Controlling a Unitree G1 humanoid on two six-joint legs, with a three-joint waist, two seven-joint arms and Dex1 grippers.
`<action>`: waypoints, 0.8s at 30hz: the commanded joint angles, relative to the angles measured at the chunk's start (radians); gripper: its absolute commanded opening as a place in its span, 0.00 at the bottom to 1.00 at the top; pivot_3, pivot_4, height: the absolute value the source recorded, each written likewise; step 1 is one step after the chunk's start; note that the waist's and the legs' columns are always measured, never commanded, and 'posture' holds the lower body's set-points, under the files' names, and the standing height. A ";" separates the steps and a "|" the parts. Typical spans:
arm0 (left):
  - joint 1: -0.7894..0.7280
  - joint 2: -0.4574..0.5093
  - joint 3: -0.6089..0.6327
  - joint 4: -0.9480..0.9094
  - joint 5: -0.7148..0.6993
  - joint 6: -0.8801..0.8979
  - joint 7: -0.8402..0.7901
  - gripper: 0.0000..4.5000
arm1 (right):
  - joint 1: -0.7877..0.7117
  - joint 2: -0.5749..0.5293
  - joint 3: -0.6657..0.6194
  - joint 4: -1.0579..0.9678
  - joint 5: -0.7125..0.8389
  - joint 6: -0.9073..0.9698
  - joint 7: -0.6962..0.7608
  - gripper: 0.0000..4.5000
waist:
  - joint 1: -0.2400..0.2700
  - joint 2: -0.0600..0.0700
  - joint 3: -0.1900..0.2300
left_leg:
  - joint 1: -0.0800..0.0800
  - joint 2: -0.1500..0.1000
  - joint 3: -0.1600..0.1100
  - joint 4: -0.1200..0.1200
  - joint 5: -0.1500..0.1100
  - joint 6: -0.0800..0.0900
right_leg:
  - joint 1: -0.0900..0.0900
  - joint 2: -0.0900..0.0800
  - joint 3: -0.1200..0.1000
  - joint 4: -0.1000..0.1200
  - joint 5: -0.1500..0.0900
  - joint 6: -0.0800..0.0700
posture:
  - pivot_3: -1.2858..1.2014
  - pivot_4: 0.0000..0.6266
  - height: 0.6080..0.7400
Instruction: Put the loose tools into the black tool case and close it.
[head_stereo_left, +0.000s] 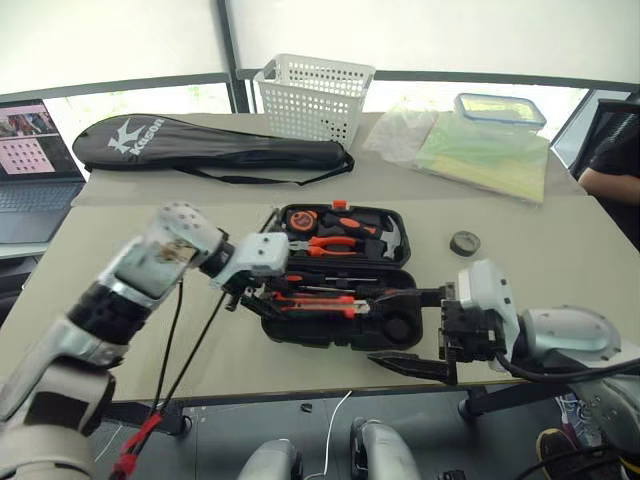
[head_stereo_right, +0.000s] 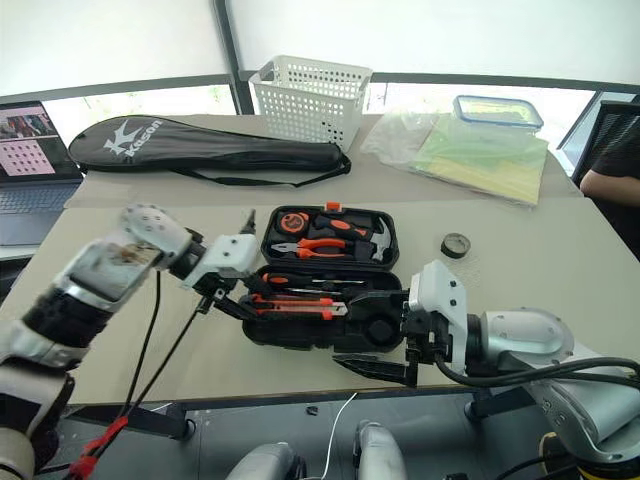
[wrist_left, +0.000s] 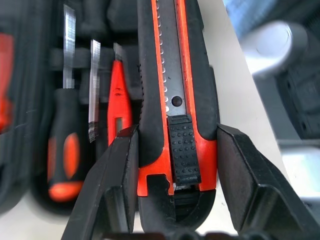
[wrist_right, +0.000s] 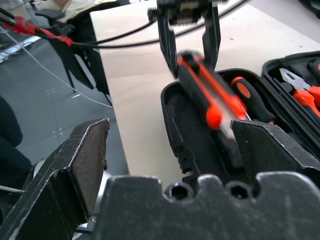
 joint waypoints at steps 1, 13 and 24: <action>-0.033 -0.018 -0.025 0.036 0.061 -0.034 -0.022 0.40 | 0.016 -0.005 -0.047 -0.047 0.017 -0.006 -0.030 1.00 | 0.002 0.000 0.000 | -0.001 0.000 0.000 0.002 -0.001 0.001 | 0.000 0.000 0.000 0.002 0.000 0.000 | 0.52 0.24 1.00; -0.055 -0.151 -0.060 0.094 0.145 0.003 -0.008 0.40 | 0.023 -0.001 -0.053 -0.059 0.022 -0.009 -0.078 1.00 | 0.011 0.000 0.000 | -0.002 -0.001 0.001 0.008 -0.005 0.009 | 0.002 0.000 -0.002 -0.003 0.003 0.006 | 0.52 0.24 1.00; -0.055 -0.134 -0.042 0.045 0.149 0.067 -0.047 0.86 | 0.006 0.008 -0.029 -0.042 0.007 -0.015 -0.086 1.00 | 0.007 0.000 0.000 | -0.002 -0.001 0.001 0.008 -0.005 0.009 | 0.002 0.000 -0.001 -0.004 0.003 0.006 | 0.52 0.24 1.00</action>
